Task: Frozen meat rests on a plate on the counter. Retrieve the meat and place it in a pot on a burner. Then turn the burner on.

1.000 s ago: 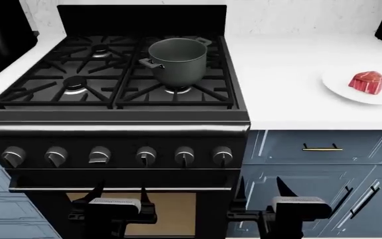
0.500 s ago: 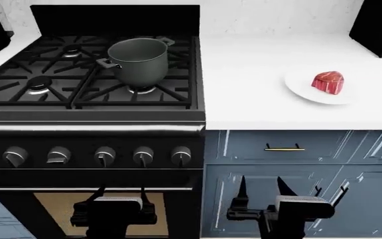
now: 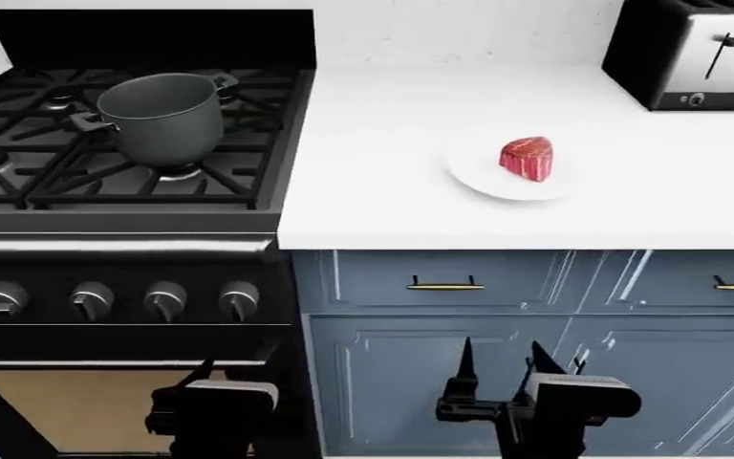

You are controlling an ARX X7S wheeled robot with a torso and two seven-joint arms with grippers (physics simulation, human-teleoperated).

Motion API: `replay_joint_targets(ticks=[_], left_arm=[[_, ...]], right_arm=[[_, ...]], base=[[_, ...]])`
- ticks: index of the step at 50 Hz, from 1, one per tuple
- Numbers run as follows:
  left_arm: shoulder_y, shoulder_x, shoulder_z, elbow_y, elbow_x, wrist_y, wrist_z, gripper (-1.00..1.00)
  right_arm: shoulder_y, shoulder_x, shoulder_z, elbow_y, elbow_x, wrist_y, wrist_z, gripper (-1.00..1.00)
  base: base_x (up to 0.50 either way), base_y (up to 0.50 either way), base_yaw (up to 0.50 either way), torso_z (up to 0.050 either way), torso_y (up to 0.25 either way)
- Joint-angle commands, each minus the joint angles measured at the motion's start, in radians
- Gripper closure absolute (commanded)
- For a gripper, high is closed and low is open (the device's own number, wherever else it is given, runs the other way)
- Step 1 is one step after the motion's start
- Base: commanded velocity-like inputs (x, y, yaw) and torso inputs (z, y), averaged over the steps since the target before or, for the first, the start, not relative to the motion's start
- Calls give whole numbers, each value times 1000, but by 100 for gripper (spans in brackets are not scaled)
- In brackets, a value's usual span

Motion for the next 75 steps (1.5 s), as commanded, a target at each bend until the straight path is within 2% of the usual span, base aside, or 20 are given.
replay_joint_targets(ticks=[1,15,47,50,55,59,63,68,73,75], left_arm=[[-6,-10,17,-15,-14,5,6,-100],[-14,-19,33,-43,-48,47,38,-100],[-19,-37,53,-3,-82,8,18,-100],[-18,-42,48,31,-88,-23,3,-100],[-16,-69,30,169,-129,-185,-30,-100],[-42,-129,14,372,-181,-445,-68,-100],[-117,-206,1,583,-273,-722,-65,-100],[-297,-254,-94,778,-470,-1080,-57,-100],[-584,-199,-258,851,-692,-1471,-82,-100],[-672,-239,-273,768,-916,-1484,-242,-100]], right_arm=[[8,8,-9,12,14,2,11,-100],[19,20,-25,19,23,9,20,-100],[13,42,-33,-5,53,-4,49,-100],[14,54,-32,-56,60,60,71,-100],[6,91,-44,-191,100,233,85,-100],[0,169,-37,-381,143,375,81,-100],[72,241,37,-593,259,632,127,-100],[278,318,172,-792,503,996,196,-100],[523,359,289,-863,754,1265,245,-100],[609,359,331,-861,854,1355,277,-100]], base=[[0,-500,0,0,0],[0,-500,0,0,0],[0,-497,0,0,0],[0,0,0,0,0],[0,0,0,0,0],[0,0,0,0,0],[0,0,0,0,0],[0,0,0,0,0],[0,0,0,0,0],[0,0,0,0,0]])
